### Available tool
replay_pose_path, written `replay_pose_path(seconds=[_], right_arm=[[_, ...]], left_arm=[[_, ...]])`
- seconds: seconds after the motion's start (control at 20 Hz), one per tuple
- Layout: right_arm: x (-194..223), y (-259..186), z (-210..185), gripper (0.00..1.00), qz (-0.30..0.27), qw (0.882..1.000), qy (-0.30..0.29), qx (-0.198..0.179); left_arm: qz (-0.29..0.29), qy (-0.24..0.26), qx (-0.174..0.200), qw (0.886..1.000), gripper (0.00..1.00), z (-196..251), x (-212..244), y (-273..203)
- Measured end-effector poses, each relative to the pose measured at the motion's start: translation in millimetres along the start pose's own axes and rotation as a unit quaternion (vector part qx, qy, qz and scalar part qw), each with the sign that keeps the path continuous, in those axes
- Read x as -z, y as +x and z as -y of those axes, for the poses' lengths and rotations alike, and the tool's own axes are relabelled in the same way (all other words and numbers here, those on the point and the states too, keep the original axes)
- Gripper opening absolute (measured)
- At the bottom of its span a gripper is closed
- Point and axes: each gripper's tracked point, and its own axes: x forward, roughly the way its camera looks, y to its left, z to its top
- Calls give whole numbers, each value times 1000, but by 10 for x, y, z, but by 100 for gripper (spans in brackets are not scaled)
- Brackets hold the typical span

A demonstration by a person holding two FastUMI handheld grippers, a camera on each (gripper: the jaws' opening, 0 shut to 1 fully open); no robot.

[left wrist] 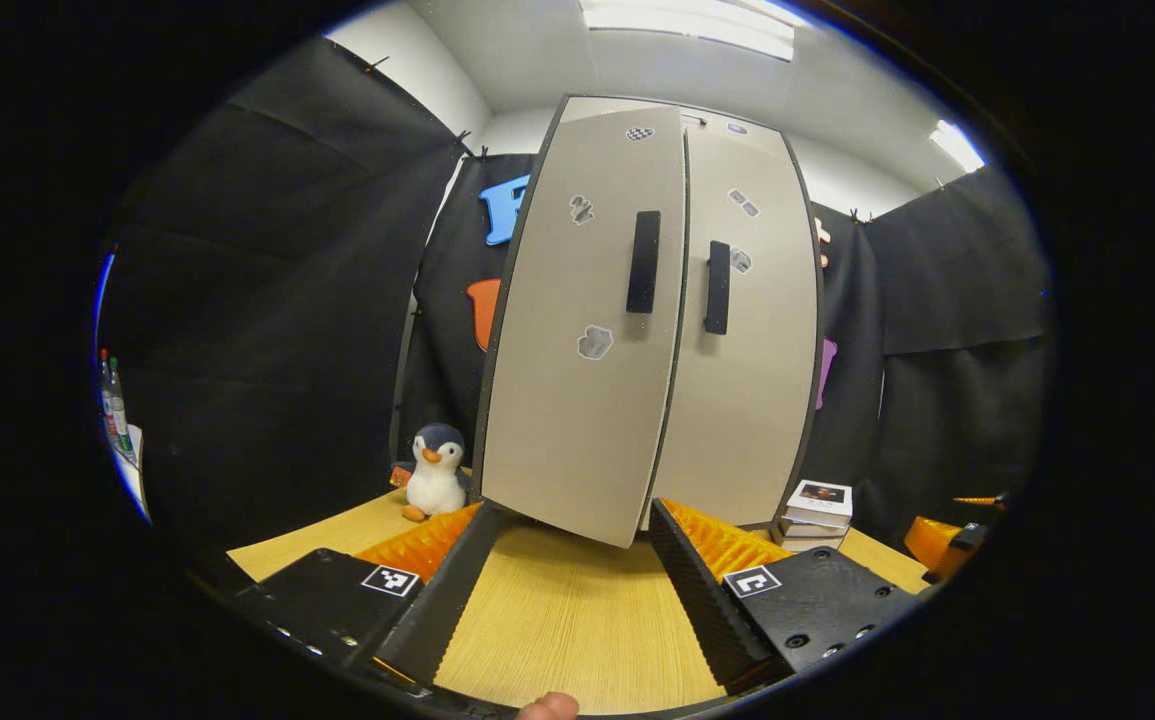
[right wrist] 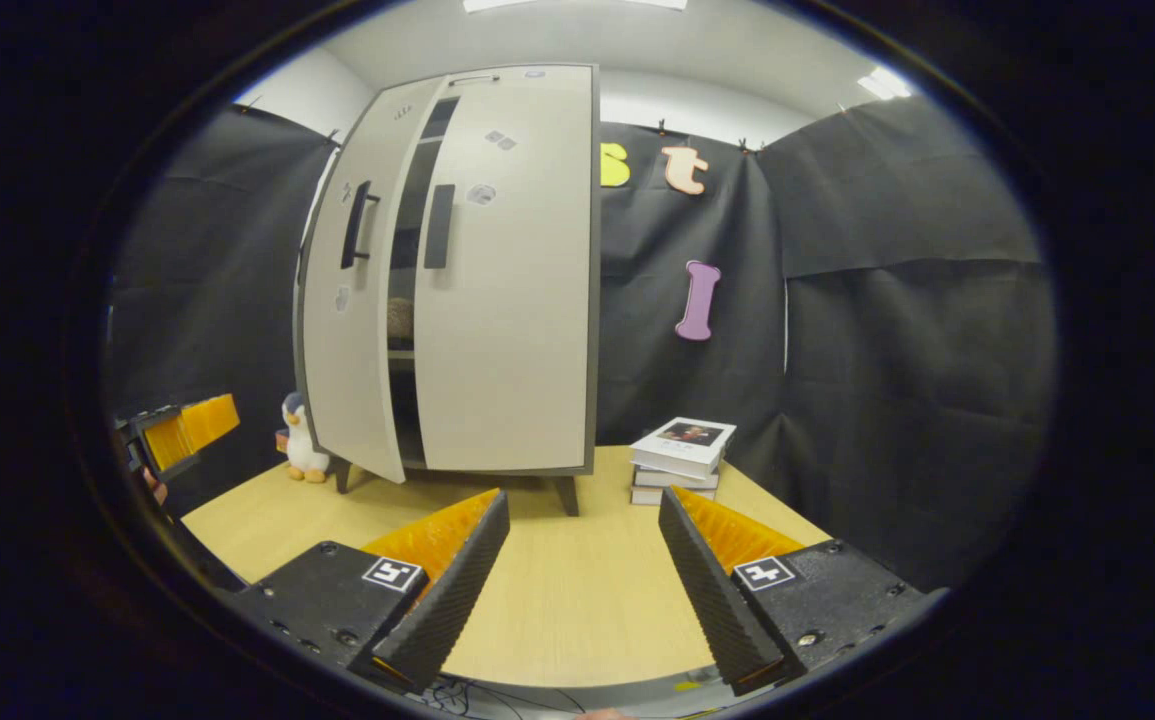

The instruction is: Grab one shoe with the right hand and put it into the shoe cabinet, grab the other shoe with the left hand and put it into the shoe cabinet; then close the right door with the right hand and the left door with the left hand.

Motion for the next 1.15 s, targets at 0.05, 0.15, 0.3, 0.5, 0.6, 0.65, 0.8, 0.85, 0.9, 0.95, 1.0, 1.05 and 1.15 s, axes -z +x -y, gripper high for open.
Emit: replay_pose_path(seconds=[0.05,0.15,0.3,0.5,0.6,0.65,0.8,0.85,0.9,0.95,1.0,1.05,1.15], right_arm=[[2,17,-1,99,-2,1000,4,1],[-27,23,-3,98,0,1000,9,2],[-59,45,-14,98,3,1000,2,3],[-51,79,-33,98,3,1000,4,3],[-56,87,-51,99,3,1000,6,2],[-58,91,-59,98,3,1000,5,1],[-87,136,-52,99,5,1000,1,2],[-90,139,-57,99,5,1000,3,1],[-103,144,-61,99,6,1000,5,1],[-108,154,-60,98,8,1000,6,2],[-116,157,-57,98,9,1000,6,3],[-110,162,-62,98,9,1000,6,4],[-114,175,-59,98,10,1000,2,3]], left_arm=[[1,-3,1,1000,95,14,-24,20],[0,-1,3,1000,94,36,-56,49],[11,5,3,1000,95,54,-135,107],[12,4,4,1000,94,60,-128,134],[12,1,6,1000,95,80,-125,140],[12,2,7,1000,95,84,-133,135],[16,9,12,1000,95,105,-145,164],[17,13,12,1000,95,100,-153,170],[19,15,13,1000,95,107,-168,180],[22,16,13,1000,95,111,-185,186],[23,15,14,1000,95,124,-184,188],[22,13,16,1000,95,143,-177,193],[19,13,18,1000,95,156,-172,211]])
